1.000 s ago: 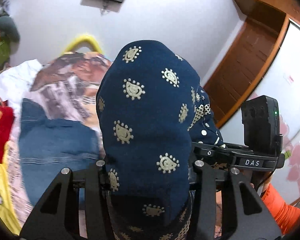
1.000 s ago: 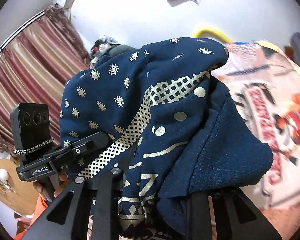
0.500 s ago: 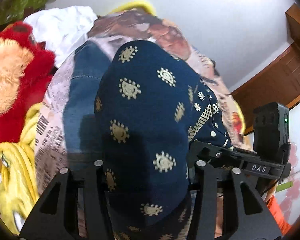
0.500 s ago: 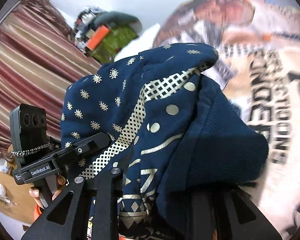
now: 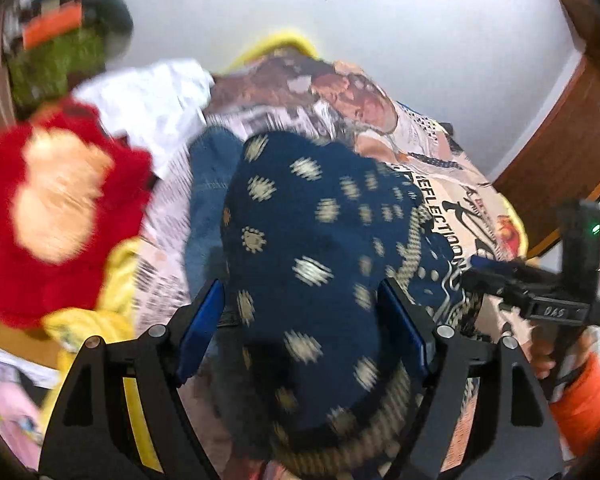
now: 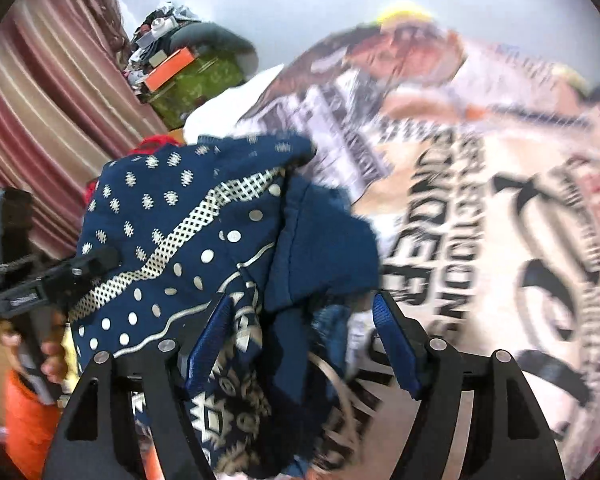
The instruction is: Fold large clothes
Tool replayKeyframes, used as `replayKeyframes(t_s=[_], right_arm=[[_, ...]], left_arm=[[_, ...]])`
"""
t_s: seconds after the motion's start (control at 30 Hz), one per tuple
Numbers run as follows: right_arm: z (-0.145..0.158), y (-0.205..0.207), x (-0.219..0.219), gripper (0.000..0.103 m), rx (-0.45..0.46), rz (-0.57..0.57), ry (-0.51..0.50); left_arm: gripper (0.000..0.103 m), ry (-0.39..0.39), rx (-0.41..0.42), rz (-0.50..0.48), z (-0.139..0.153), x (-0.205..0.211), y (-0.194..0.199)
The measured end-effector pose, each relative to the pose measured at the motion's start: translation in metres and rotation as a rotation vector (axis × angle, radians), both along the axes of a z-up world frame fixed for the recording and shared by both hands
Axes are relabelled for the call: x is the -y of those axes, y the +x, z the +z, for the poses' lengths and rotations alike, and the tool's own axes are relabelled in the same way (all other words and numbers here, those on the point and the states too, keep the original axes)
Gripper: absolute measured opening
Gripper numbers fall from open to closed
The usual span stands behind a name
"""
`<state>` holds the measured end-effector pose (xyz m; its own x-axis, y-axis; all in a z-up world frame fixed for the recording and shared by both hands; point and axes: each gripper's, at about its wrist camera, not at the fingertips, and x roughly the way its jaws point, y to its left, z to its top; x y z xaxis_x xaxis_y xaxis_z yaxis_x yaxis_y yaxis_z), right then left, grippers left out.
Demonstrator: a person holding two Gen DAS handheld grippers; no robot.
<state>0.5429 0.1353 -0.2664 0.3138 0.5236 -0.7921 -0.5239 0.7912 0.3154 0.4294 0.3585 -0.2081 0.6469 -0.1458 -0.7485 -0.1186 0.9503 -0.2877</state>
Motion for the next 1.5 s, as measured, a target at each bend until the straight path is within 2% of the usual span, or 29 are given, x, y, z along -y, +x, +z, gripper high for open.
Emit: replayKeyframes(t_s=[0.13, 0.2, 0.3, 0.43, 0.5, 0.63, 0.73, 0.8, 0.9, 1.0, 1.2, 1.37, 1.5], right_arm=[[0.026, -0.025, -0.003, 0.071, 0.088, 0.015, 0.034], [0.027, -0.040, -0.011, 0.071, 0.098, 0.033, 0.037], [0.014, -0.056, -0.019, 0.071, 0.085, 0.051, -0.004], [-0.020, -0.071, -0.017, 0.071, 0.031, 0.051, -0.100], [-0.025, -0.080, -0.002, 0.071, 0.008, 0.040, -0.096], [-0.020, -0.097, 0.039, 0.071, -0.020, -0.006, -0.096], [-0.001, -0.108, 0.061, 0.071, -0.009, -0.041, -0.098], [0.020, -0.118, 0.074, 0.071, 0.012, -0.048, -0.065], [0.067, -0.144, 0.089, 0.071, 0.088, -0.048, -0.003], [0.128, -0.183, 0.100, 0.071, 0.226, -0.037, 0.063], [0.224, -0.259, 0.116, 0.071, 0.460, -0.018, 0.195], [0.282, -0.333, 0.134, 0.071, 0.648, -0.007, 0.308], [0.297, -0.370, 0.145, 0.071, 0.678, 0.024, 0.381]], left_arm=[[0.087, 0.088, 0.033, -0.029, 0.016, 0.026, -0.029], [0.087, 0.140, 0.014, -0.040, 0.010, 0.040, -0.038], [0.088, 0.204, -0.038, -0.054, -0.007, 0.057, -0.050], [0.088, 0.180, -0.053, -0.021, -0.018, 0.058, -0.073], [0.088, 0.170, -0.065, -0.004, -0.019, 0.059, -0.086], [0.088, 0.235, -0.105, 0.018, -0.019, 0.070, -0.107], [0.088, 0.230, -0.077, 0.037, -0.005, 0.078, -0.125], [0.088, 0.210, -0.027, 0.051, 0.015, 0.086, -0.139], [0.088, 0.221, 0.074, 0.069, 0.056, 0.102, -0.161], [0.088, 0.249, 0.191, 0.084, 0.103, 0.122, -0.186], [0.088, 0.313, 0.447, 0.105, 0.192, 0.164, -0.247], [0.088, 0.347, 0.613, 0.137, 0.233, 0.193, -0.301], [0.088, 0.386, 0.692, 0.190, 0.243, 0.212, -0.336]])
